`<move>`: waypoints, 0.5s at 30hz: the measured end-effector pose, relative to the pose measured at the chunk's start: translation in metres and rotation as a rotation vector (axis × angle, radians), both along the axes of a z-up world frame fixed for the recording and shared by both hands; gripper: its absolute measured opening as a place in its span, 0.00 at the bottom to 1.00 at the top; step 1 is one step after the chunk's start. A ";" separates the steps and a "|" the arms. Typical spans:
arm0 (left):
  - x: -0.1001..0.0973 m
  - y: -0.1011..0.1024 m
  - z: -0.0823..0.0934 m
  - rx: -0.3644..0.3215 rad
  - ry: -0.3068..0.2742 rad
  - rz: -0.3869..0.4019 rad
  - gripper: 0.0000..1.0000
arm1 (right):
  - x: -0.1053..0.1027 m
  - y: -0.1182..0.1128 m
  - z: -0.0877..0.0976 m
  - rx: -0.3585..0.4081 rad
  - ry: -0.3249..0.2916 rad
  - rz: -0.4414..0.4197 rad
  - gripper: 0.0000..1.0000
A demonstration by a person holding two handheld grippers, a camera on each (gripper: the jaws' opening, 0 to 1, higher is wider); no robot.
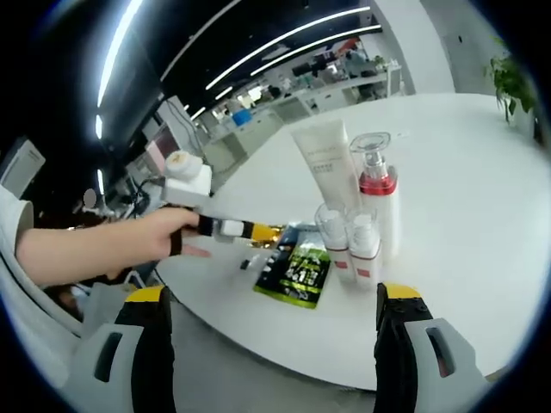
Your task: Arrange the skincare products in the storage area until every visible bottle or jar stands upright without overlapping.
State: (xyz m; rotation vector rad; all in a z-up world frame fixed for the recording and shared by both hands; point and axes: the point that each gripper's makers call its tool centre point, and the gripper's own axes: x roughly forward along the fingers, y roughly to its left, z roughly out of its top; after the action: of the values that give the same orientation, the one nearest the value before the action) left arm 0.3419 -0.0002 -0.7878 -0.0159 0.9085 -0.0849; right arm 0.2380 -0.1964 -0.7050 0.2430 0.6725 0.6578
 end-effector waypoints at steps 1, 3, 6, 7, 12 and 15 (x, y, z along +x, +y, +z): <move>-0.001 0.001 0.001 -0.009 -0.005 -0.001 0.58 | 0.000 0.000 0.001 -0.001 -0.003 -0.002 0.98; -0.007 0.002 0.004 -0.025 -0.006 -0.008 0.61 | 0.002 -0.002 0.000 -0.004 -0.009 -0.006 0.98; -0.017 0.006 0.007 -0.047 -0.026 -0.021 0.64 | 0.003 -0.005 0.002 -0.019 -0.028 -0.018 0.97; -0.024 0.006 0.010 -0.054 -0.031 -0.021 0.66 | 0.004 -0.006 0.002 -0.023 -0.032 -0.021 0.97; -0.046 0.014 0.021 -0.107 -0.081 -0.022 0.76 | 0.004 -0.009 0.006 -0.042 -0.049 -0.033 0.97; -0.062 0.023 0.029 -0.137 -0.111 -0.039 0.81 | 0.004 -0.008 0.005 -0.044 -0.053 -0.028 0.97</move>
State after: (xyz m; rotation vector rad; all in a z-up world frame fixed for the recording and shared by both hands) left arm 0.2800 0.0232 -0.7588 -0.1198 0.7908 -0.1823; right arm 0.2416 -0.2039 -0.6999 0.1930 0.6312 0.6202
